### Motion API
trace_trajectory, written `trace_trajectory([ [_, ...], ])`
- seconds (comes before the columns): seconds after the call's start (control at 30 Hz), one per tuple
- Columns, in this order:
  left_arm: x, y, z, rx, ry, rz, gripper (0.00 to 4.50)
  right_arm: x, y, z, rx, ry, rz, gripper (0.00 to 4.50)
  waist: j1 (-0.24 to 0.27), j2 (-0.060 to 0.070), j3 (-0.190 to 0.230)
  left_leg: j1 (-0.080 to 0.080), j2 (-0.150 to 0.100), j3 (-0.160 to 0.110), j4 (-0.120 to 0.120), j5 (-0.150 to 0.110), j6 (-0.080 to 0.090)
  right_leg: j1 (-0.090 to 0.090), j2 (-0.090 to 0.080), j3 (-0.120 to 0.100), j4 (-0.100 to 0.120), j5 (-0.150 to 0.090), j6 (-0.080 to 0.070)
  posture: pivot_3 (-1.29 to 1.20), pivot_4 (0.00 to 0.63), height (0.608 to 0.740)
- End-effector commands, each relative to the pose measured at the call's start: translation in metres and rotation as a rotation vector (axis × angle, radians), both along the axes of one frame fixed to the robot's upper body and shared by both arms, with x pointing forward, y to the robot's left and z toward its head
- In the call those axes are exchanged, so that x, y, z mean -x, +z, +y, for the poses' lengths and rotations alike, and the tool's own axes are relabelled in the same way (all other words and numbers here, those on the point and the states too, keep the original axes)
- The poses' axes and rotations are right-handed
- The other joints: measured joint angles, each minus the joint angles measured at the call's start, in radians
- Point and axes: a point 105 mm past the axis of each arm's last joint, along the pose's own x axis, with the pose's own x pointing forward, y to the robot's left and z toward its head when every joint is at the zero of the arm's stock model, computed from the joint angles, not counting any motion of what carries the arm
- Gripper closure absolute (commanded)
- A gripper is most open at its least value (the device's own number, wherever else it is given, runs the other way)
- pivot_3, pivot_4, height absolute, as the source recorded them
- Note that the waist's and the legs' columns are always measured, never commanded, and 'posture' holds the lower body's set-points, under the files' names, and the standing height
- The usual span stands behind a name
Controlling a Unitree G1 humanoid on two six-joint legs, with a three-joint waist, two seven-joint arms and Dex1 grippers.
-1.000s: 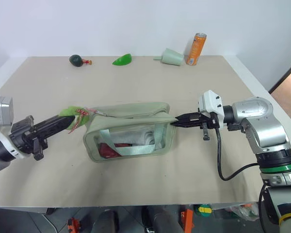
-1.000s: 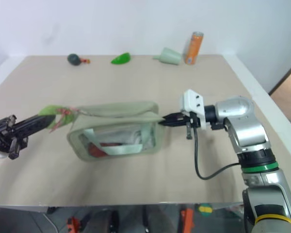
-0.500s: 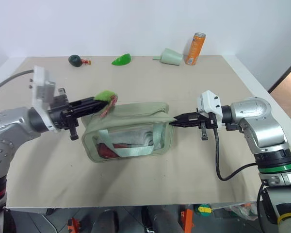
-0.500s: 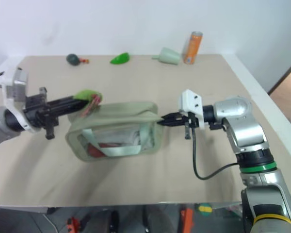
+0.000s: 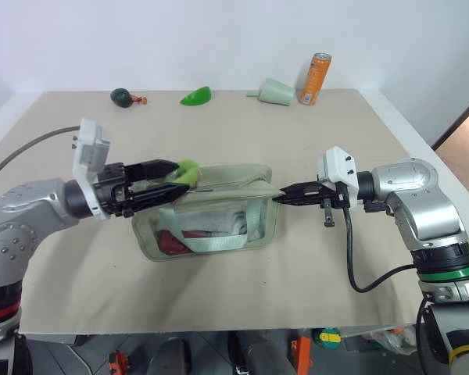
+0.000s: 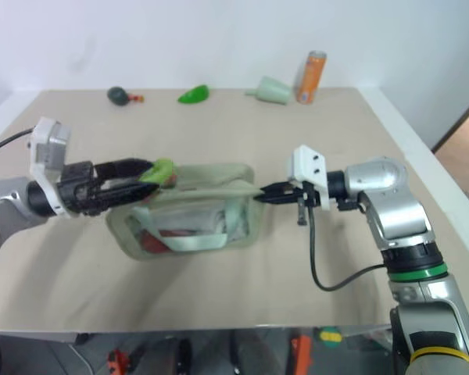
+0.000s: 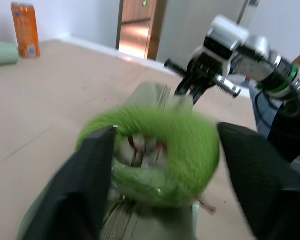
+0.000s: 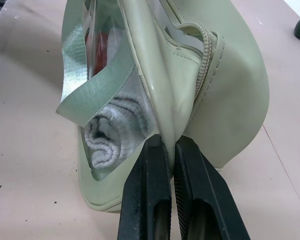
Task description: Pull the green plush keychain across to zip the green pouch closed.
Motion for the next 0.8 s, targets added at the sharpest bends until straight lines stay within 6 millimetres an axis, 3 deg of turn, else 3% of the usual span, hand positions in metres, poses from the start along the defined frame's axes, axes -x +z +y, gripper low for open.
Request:
trace_trajectory([
  [0.03,0.019,0.027,0.006,0.094,-0.054,-0.058,0.01,0.002,0.007,0.003,-0.006,0.018,-0.031,4.5,0.0,0.0,0.0,0.0,0.0,0.0,0.0,0.0,0.0,0.0,0.0,0.0,0.0,0.0,0.0,0.0,0.15,0.74],
  [0.27,0.027,0.037,0.041,0.151,0.064,-0.056,0.01,0.002,0.007,0.006,-0.009,0.024,-0.032,4.5,-0.001,0.0,0.0,0.0,0.001,0.0,0.0,0.0,0.0,0.0,0.001,0.0,0.0,0.0,0.0,0.0,0.15,0.74],
  [0.4,0.032,0.002,0.074,0.044,0.205,0.052,0.01,0.002,0.006,0.007,-0.012,0.029,-0.028,4.5,-0.008,0.0,0.0,0.002,0.002,0.001,-0.001,0.0,0.0,0.0,0.001,0.001,0.0,-0.001,-0.001,0.0,0.15,0.74],
  [0.57,0.042,-0.042,0.069,-0.04,0.212,0.176,0.01,0.002,0.005,0.009,-0.02,0.035,-0.02,4.5,-0.005,0.0,0.0,0.001,0.002,0.0,-0.002,0.0,0.0,-0.001,0.001,-0.002,0.0,-0.002,-0.003,0.0,0.15,0.74],
  [0.8,0.045,-0.054,0.049,-0.013,0.178,0.193,0.01,0.002,0.005,0.011,-0.024,0.039,-0.016,4.5,-0.003,0.0,0.0,0.002,0.002,0.0,-0.001,0.0,0.0,0.0,0.001,-0.001,0.001,-0.001,-0.004,0.0,0.15,0.74],
])
